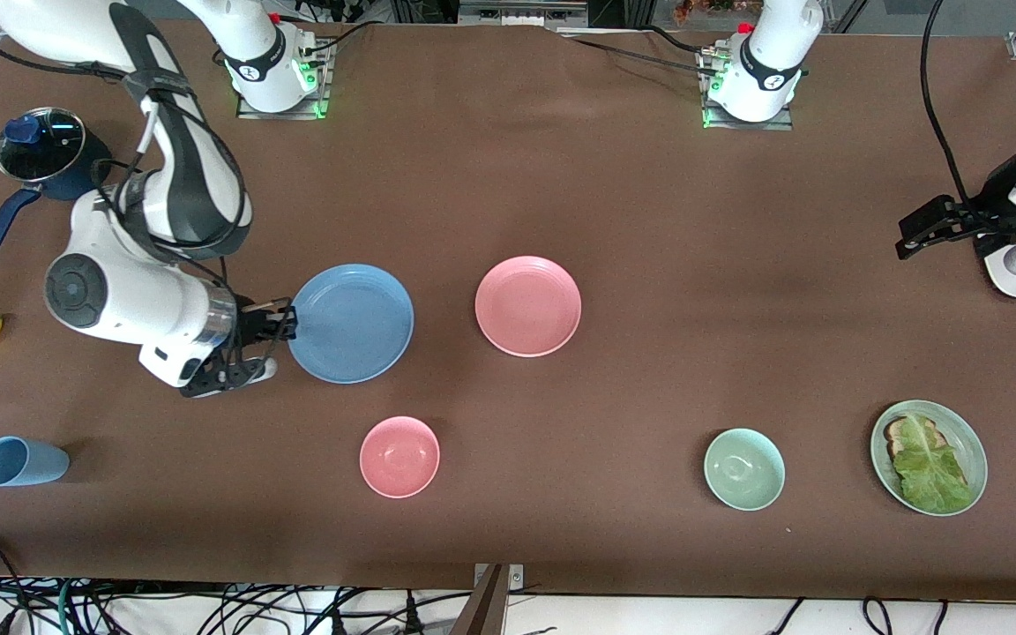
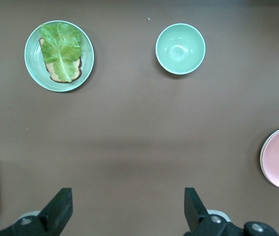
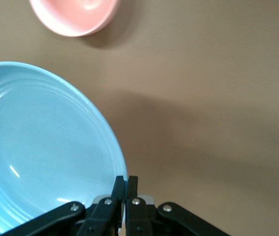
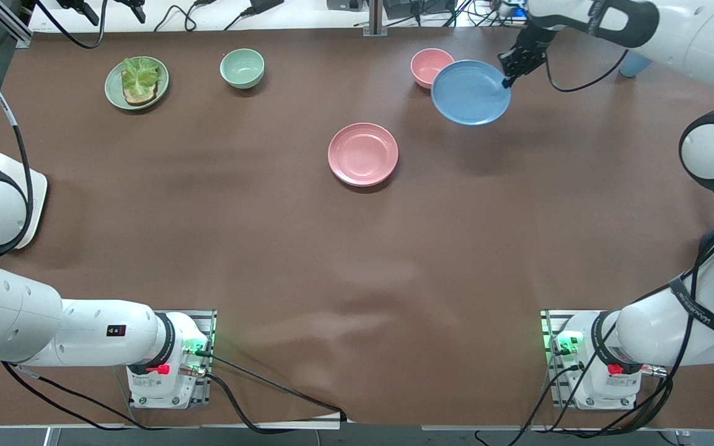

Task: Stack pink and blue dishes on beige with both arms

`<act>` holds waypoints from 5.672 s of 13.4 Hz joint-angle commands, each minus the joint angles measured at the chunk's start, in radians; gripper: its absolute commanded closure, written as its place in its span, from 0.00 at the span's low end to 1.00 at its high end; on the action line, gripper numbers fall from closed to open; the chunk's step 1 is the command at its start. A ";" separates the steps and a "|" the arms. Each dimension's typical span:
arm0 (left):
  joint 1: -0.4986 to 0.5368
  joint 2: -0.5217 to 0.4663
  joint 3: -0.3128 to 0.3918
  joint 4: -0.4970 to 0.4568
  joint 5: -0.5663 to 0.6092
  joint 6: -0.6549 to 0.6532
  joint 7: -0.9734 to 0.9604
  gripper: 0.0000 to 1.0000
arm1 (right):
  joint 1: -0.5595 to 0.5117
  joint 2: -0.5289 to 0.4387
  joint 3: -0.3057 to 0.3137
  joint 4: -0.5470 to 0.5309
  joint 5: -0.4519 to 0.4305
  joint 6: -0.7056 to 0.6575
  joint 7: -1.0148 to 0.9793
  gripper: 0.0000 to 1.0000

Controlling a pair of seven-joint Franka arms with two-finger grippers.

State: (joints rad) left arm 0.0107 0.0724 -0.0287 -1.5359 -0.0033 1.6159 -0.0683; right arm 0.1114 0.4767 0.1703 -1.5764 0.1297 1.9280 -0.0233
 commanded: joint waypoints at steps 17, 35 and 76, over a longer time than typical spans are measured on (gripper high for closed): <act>-0.011 0.006 0.004 0.014 0.019 -0.013 0.019 0.00 | 0.467 0.151 -0.008 0.004 -0.048 0.181 0.623 1.00; -0.014 0.009 0.004 0.014 0.019 -0.013 0.019 0.00 | 0.459 0.255 -0.014 0.072 -0.061 0.263 0.625 1.00; -0.015 0.010 0.004 0.014 0.017 -0.011 0.019 0.00 | 0.285 -0.211 -0.166 -0.077 -0.059 -0.035 0.268 0.00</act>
State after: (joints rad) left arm 0.0036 0.0769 -0.0293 -1.5364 -0.0033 1.6151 -0.0659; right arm 0.4451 0.3879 -0.0054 -1.5467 0.0781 1.9271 0.3135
